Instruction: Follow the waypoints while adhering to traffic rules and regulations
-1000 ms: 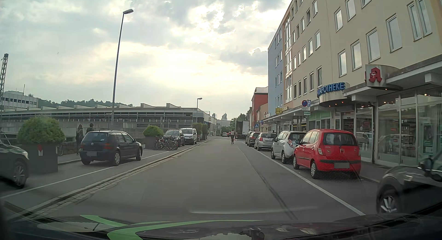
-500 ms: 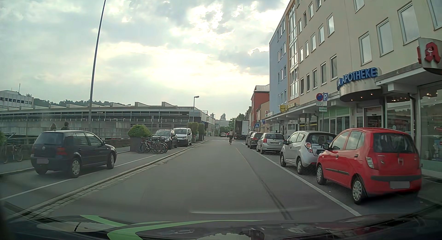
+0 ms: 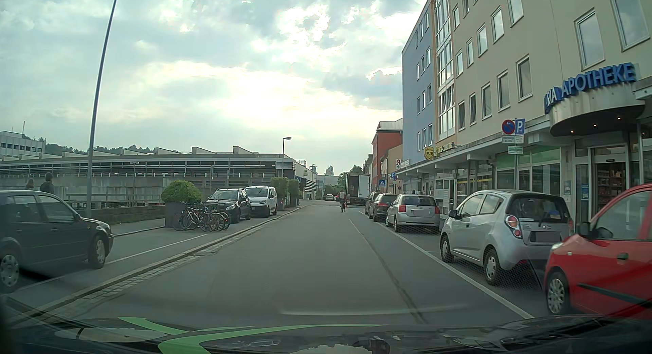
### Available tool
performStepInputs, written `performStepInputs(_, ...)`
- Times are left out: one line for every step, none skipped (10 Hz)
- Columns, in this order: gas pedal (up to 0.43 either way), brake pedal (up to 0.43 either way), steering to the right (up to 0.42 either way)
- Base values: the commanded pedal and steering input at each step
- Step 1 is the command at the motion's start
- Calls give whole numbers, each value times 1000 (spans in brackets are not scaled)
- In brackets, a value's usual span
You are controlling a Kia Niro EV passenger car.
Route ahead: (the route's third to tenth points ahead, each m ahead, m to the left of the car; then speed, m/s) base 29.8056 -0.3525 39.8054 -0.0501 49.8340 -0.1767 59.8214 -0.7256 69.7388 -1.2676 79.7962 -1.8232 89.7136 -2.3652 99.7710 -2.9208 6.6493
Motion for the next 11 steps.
performStepInputs(28, 0, -3)
performStepInputs(20, 0, -2)
performStepInputs(20, 0, -2)
performStepInputs(20, 0, -3)
performStepInputs(20, 0, -3)
performStepInputs(20, 0, -3)
performStepInputs(20, 0, -2)
performStepInputs(20, 0, -3)
performStepInputs(20, 0, -3)
performStepInputs(20, 0, -3)
performStepInputs(20, 0, -2)
